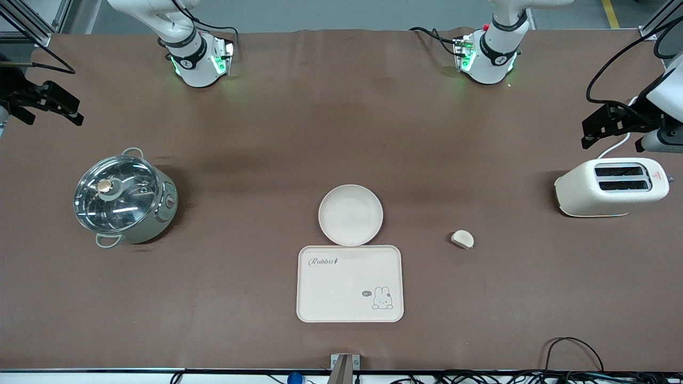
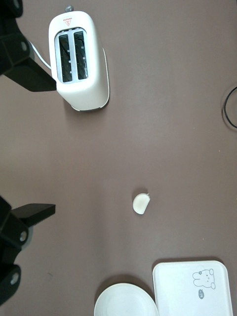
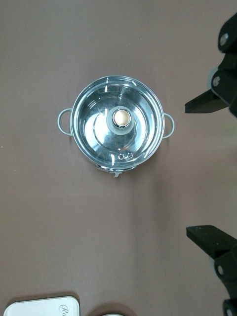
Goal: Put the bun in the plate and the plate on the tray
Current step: 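Reach the left gripper to the bun while the right gripper moves out, then carry the bun toward the plate while the right gripper grips the plate, then lower the bun into the white plate and open the left gripper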
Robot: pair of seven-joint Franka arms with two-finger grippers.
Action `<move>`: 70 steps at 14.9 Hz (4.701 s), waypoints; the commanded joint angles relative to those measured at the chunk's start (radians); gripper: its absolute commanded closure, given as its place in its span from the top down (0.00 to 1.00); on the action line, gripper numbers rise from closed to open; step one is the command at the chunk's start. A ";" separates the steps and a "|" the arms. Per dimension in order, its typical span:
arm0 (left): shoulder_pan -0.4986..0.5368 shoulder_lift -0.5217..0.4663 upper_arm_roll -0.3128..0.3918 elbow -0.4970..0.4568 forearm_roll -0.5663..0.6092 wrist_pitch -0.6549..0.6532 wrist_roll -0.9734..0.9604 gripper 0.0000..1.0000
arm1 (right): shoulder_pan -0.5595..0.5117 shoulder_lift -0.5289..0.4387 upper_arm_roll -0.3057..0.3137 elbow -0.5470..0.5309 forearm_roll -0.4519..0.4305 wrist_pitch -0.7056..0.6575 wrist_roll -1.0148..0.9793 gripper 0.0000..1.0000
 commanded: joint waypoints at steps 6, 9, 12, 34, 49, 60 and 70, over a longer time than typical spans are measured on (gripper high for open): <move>0.001 0.069 0.003 -0.030 0.000 -0.062 -0.015 1.00 | 0.007 0.005 -0.002 0.017 0.022 0.001 0.008 1.00; -0.006 0.214 -0.006 -0.032 -0.031 0.061 -0.047 1.00 | 0.011 0.023 -0.002 0.014 0.140 0.055 0.012 1.00; -0.019 0.383 -0.018 -0.030 -0.133 0.227 -0.107 1.00 | 0.037 0.178 -0.002 0.010 0.195 0.145 0.009 1.00; -0.089 0.634 -0.122 -0.187 -0.189 0.797 -0.272 0.18 | 0.598 0.669 0.000 -0.145 0.336 0.989 0.628 1.00; -0.388 0.713 -0.172 -0.090 -0.183 0.914 -0.888 1.00 | 0.693 0.873 -0.003 0.017 0.315 1.049 0.562 0.62; -0.177 0.467 -0.162 -0.092 0.018 0.583 -0.489 1.00 | 0.661 0.870 -0.008 -0.002 0.313 1.040 0.505 0.58; 0.035 0.077 -0.168 -0.092 0.028 0.170 -0.182 1.00 | 0.689 0.872 -0.008 -0.026 0.315 1.055 0.514 0.00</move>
